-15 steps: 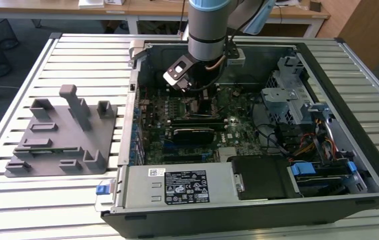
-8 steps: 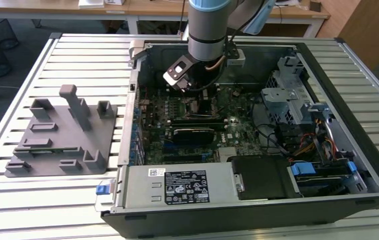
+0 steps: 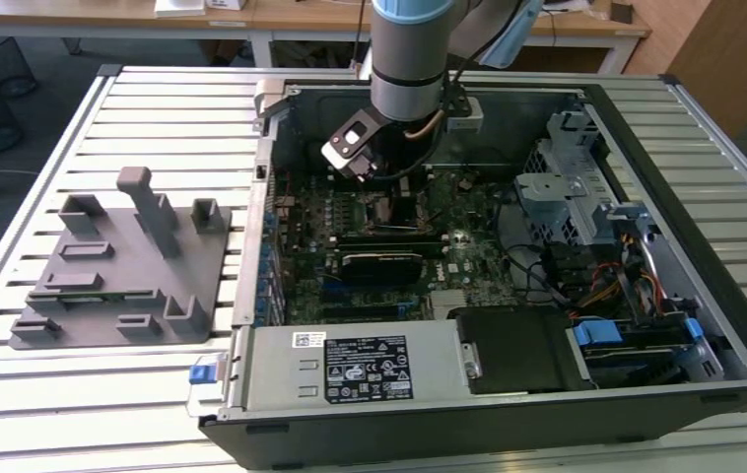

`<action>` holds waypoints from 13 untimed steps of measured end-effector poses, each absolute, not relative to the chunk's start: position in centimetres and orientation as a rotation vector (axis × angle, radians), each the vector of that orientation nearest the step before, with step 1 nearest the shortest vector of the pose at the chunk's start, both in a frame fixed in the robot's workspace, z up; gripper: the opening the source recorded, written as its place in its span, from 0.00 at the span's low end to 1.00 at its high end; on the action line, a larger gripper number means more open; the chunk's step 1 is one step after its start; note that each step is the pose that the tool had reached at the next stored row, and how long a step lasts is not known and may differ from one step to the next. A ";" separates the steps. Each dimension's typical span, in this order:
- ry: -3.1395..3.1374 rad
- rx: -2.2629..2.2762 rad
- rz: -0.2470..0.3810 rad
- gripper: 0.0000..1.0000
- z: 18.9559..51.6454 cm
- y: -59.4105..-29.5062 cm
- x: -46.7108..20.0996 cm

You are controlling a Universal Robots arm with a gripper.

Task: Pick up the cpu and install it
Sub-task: 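Place the cpu into insertion slot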

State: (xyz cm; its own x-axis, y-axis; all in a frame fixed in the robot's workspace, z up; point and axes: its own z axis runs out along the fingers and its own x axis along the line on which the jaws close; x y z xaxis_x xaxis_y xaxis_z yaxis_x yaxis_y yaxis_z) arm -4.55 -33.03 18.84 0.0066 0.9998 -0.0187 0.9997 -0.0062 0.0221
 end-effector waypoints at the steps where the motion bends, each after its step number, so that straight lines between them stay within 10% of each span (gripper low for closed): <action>1: 2.194 2.208 0.004 0.55 18.8 -33.0 -4.5; 13: 2.194 2.207 0.001 0.60 19.5 -33.1 -4.6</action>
